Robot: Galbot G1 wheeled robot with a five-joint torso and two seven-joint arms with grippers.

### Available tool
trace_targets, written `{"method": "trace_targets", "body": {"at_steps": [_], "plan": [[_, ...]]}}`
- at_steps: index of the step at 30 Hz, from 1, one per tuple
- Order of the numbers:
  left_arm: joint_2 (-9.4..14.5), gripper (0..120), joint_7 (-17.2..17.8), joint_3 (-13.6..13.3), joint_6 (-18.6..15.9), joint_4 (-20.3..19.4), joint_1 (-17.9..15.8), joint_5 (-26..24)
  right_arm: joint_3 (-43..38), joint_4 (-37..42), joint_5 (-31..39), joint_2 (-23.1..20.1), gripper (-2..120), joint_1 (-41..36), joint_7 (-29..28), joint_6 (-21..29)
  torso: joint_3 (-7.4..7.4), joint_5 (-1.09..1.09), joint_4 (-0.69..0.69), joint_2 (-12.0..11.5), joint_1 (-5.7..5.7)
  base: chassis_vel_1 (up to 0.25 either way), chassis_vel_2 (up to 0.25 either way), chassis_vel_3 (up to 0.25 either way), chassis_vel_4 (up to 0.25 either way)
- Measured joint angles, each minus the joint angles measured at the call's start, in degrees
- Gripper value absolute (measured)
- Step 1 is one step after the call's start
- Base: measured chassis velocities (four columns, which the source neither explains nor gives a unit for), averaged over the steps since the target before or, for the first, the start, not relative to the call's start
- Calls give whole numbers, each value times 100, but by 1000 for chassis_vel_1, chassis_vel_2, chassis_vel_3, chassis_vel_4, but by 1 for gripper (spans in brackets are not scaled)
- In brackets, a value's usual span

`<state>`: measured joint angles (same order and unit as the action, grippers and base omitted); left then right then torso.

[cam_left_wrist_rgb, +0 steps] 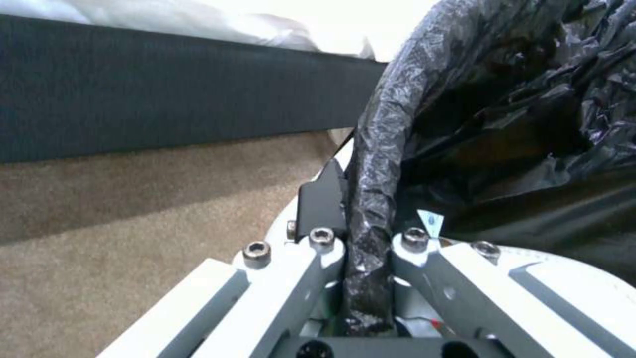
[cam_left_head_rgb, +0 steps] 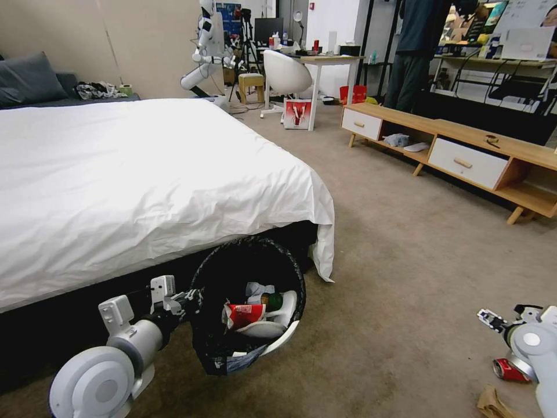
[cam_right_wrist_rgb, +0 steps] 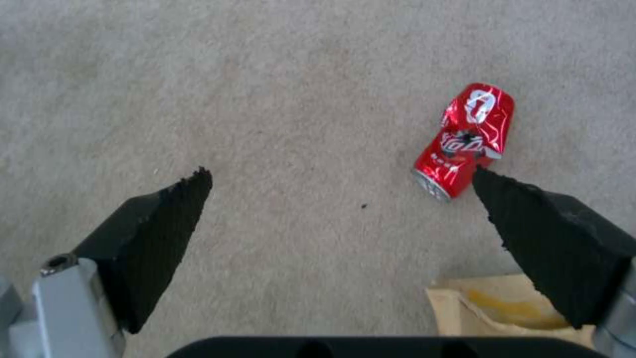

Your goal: Pick up the trash bin and place the garbage on the floor into it.

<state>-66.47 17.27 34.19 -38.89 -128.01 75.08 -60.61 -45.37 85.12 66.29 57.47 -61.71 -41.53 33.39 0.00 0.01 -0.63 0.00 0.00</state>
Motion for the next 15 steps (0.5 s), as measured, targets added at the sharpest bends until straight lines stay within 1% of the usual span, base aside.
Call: {"method": "trace_targets", "body": {"at_steps": [1,4,15], "plan": [[0,2,0,0,0,0,0,0,0,0,0,0,100,0,0,0,0,0,0,0,0,0,0,0,0],[-3,2,-1,20,2,8,6,0,7,-363,-162,61,100,136,183,-126,0,0,1,0,0,0,0,0,0],[-24,2,-1,-12,5,56,-2,16,-35,-633,-464,72,100,196,416,-297,0,-1,0,0,0,0,0,0,0]]}}
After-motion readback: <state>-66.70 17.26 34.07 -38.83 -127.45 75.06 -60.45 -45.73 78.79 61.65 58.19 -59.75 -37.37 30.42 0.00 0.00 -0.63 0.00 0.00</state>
